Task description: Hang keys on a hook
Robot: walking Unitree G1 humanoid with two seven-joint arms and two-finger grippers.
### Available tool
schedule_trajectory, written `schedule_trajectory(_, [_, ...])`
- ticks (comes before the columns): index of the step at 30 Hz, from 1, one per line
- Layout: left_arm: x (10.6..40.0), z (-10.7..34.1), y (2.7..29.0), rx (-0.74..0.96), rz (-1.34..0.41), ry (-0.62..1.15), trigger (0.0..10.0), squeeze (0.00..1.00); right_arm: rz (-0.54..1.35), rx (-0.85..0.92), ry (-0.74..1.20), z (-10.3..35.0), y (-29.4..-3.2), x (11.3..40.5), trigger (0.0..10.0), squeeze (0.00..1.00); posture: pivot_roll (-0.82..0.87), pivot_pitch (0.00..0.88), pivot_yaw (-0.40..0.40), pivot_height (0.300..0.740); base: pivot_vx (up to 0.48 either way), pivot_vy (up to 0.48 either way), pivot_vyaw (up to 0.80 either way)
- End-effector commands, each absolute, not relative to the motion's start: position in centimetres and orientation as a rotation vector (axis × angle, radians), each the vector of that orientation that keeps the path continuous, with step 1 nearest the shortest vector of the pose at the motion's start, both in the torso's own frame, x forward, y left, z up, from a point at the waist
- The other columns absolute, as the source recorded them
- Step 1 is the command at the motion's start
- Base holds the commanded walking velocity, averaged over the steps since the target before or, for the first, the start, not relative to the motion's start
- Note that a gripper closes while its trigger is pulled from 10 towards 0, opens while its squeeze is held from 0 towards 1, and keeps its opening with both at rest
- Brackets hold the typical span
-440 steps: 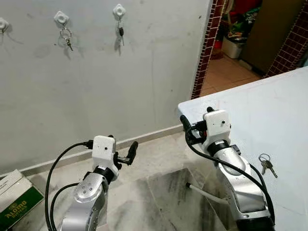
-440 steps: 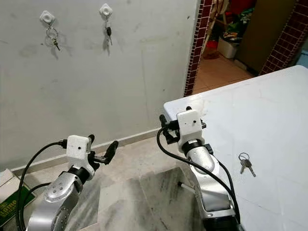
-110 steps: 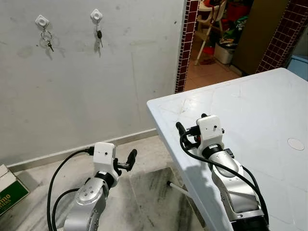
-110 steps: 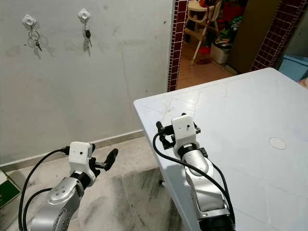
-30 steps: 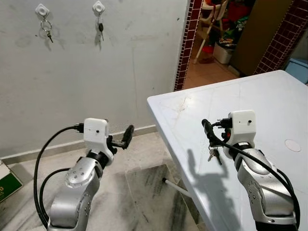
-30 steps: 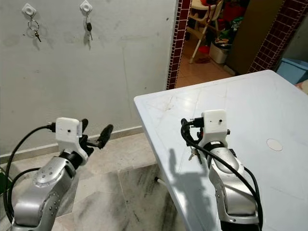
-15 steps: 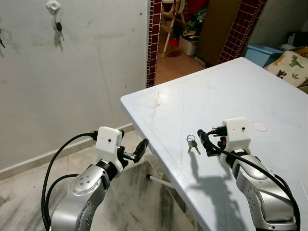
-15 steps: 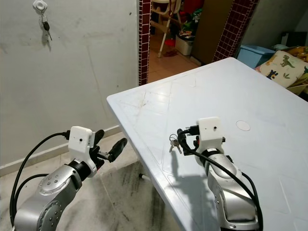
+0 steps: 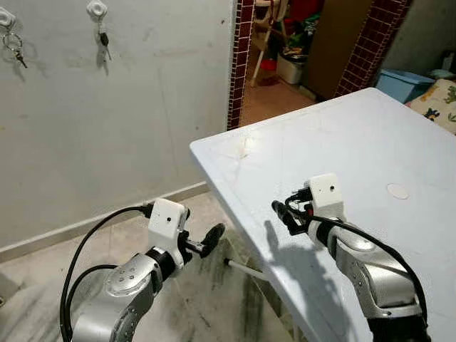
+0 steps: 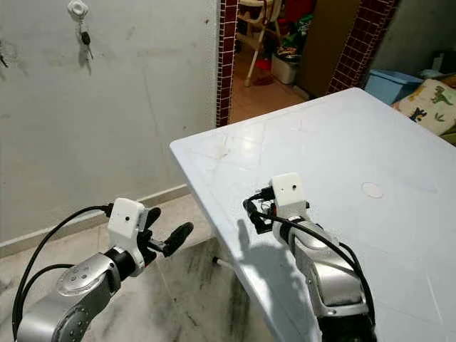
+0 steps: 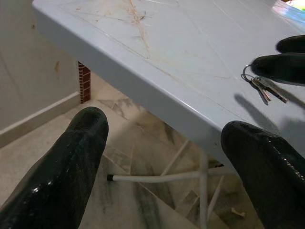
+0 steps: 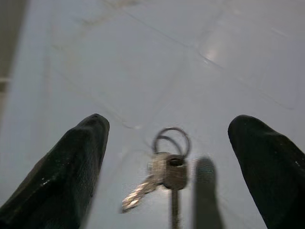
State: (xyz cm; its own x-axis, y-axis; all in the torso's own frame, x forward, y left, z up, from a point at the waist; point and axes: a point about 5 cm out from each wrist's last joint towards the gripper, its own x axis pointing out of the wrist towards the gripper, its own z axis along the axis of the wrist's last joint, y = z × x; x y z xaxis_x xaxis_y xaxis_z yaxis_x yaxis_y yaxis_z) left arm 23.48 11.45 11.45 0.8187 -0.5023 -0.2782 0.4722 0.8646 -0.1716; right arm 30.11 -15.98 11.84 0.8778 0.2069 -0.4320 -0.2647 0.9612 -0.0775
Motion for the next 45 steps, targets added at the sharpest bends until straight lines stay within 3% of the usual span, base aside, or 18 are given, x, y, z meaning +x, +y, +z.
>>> schedule_trajectory(1, [23.4, 12.0, 11.0, -0.091, -0.548, 0.312, 10.0, 0.00, 0.221, -0.146, 0.434, 12.0, -16.6, 30.7, 10.0, 0.00, 0.05, 0.043, -0.054, 0.740, 0.000, 0.000, 0.00])
schedule_trajectory(13, [23.1, 12.2, 10.2, -0.051, -0.630, 0.316, 10.0, 0.00, 0.227, -0.119, 0.467, 11.0, -16.5, 31.7, 10.0, 0.00, 0.06, 0.046, -0.053, 0.740, 0.000, 0.000, 0.00])
schedule_trajectory(33, [23.2, 12.1, 10.1, -0.043, -0.640, 0.320, 10.0, 0.00, 0.214, -0.121, 0.521, 10.3, -18.5, 30.2, 10.0, 0.00, 0.05, 0.054, -0.044, 0.740, 0.000, 0.000, 0.00])
schedule_trajectory(34, [23.2, 12.1, 10.1, -0.043, -0.640, 0.321, 10.0, 0.00, 0.217, -0.119, 0.525, 10.2, -18.5, 30.1, 4.0, 0.00, 0.05, 0.053, -0.043, 0.740, 0.000, 0.000, 0.00])
schedule_trajectory(35, [23.2, 12.1, 10.1, -0.042, -0.641, 0.322, 10.0, 0.00, 0.219, -0.118, 0.527, 10.1, -18.5, 30.1, 0.0, 0.00, 0.05, 0.053, -0.042, 0.740, 0.000, 0.000, 0.00])
schedule_trajectory(45, [23.4, 12.1, 10.0, -0.034, -0.648, 0.317, 10.0, 0.00, 0.237, -0.098, 0.524, 9.7, -17.8, 30.2, 0.0, 0.00, 0.05, 0.049, -0.033, 0.740, 0.000, 0.000, 0.00])
